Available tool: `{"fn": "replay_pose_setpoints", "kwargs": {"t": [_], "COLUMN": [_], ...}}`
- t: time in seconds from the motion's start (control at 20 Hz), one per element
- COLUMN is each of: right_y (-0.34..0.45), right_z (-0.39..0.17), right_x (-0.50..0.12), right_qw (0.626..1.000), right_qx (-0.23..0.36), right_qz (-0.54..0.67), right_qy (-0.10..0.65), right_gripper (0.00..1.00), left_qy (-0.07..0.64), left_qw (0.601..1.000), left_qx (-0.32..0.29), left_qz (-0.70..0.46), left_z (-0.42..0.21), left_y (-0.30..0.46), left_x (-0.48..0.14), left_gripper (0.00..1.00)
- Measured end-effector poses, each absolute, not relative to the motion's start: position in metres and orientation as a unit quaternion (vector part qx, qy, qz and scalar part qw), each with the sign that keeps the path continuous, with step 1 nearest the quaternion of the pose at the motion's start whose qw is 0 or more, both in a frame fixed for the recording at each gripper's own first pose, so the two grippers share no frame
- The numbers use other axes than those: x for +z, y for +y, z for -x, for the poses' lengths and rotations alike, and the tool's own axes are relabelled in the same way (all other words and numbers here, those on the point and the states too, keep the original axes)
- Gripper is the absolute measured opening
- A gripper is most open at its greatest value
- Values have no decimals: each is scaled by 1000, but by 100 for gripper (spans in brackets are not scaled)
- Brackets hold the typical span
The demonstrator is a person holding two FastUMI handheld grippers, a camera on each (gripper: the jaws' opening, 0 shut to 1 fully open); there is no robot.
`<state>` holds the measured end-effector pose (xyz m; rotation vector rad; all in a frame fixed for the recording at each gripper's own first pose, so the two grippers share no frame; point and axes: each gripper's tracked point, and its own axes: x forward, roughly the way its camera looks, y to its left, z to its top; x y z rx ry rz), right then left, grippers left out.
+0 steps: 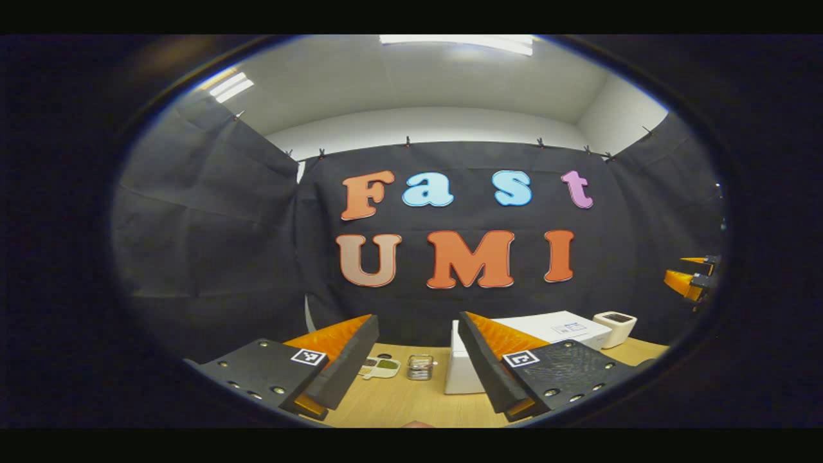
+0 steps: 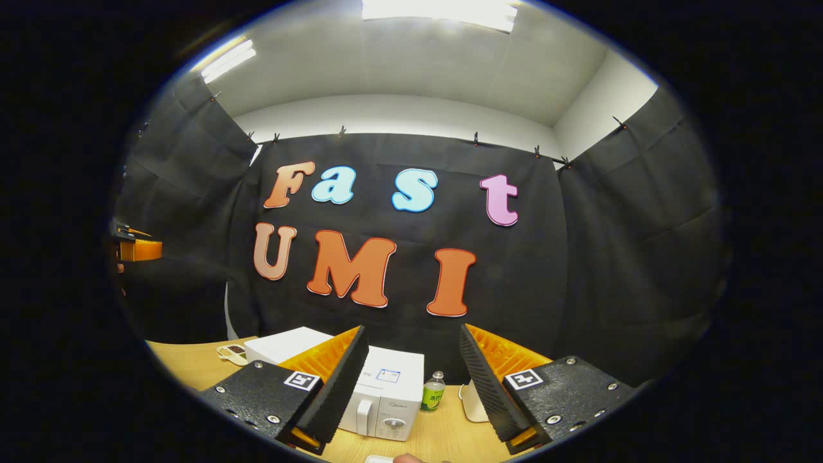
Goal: Open the microwave oven with the left hand, put the food in, and close the microwave oven.
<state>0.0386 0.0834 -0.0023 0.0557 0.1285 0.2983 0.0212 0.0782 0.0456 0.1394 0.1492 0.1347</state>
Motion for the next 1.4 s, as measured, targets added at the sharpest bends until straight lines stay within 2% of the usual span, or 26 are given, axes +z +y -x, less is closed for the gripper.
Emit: {"fn": "replay_pose_setpoints", "kwargs": {"t": [0.35,1.15,1.25,1.4], "right_y": [74,75,73,70], "right_z": [-42,-32,-31,-31], "right_x": [14,26,26,26], "right_qw": [988,986,985,985], "right_qx": [135,161,162,163], "right_qz": [-39,-43,-43,-44], "right_qy": [55,32,29,29], "right_gripper": [89,92,92,92], "left_qy": [71,48,45,45], "left_qw": [992,994,994,994], "left_qx": [58,25,20,17], "left_qz": [-83,-97,-95,-98], "left_z": [-19,-27,-28,-29], "left_y": [74,30,24,18], "left_x": [50,47,49,50], "left_gripper": [83,84,80,87]}}
